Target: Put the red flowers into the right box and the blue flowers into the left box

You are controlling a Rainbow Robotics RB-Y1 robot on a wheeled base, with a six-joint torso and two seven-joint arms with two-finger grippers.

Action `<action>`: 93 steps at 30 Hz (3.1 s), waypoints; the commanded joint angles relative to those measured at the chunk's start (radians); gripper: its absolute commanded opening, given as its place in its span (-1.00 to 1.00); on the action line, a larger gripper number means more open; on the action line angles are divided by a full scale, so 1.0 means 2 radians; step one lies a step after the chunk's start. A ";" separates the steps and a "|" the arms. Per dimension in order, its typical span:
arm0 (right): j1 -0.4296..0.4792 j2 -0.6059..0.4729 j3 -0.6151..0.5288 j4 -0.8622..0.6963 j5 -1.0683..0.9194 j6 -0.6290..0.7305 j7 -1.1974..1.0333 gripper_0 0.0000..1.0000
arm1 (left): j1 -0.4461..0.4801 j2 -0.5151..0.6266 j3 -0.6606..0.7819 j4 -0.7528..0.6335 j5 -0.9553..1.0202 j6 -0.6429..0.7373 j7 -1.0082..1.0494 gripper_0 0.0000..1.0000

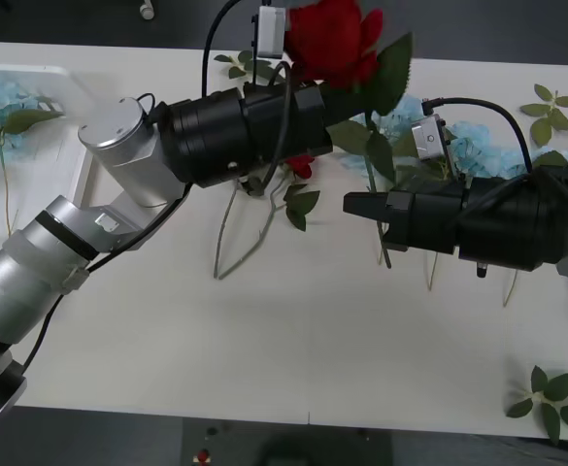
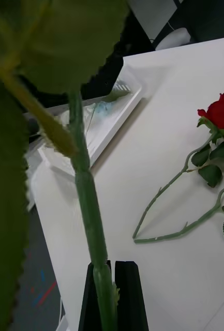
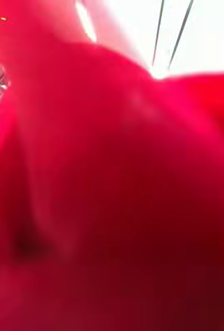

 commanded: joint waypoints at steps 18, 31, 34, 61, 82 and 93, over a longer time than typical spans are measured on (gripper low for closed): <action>-0.064 -0.201 -0.004 -0.005 -0.144 0.074 -0.032 -1.00 | -0.003 0.001 0.001 -0.017 0.020 -0.001 -0.019 1.00; -0.055 -0.339 -0.003 0.147 -0.104 0.244 -0.052 -1.00 | -0.004 0.189 -0.020 -0.017 -0.005 0.001 -0.005 1.00; -0.055 -0.336 -0.004 0.221 -0.076 0.293 -0.054 -1.00 | -0.005 0.227 -0.035 -0.017 -0.027 -0.003 0.045 1.00; -0.057 -0.165 -0.092 0.624 0.234 0.415 -0.047 -1.00 | -0.133 0.252 -0.229 0.087 -0.379 -0.093 0.642 1.00; -0.057 -0.089 -0.092 0.684 0.298 0.304 -0.059 -1.00 | -0.223 0.122 -0.247 0.198 -0.653 0.042 0.898 1.00; -0.057 -0.065 -0.092 0.697 0.311 0.260 -0.064 0.40 | -0.223 0.061 -0.246 0.225 -0.712 0.042 0.918 1.00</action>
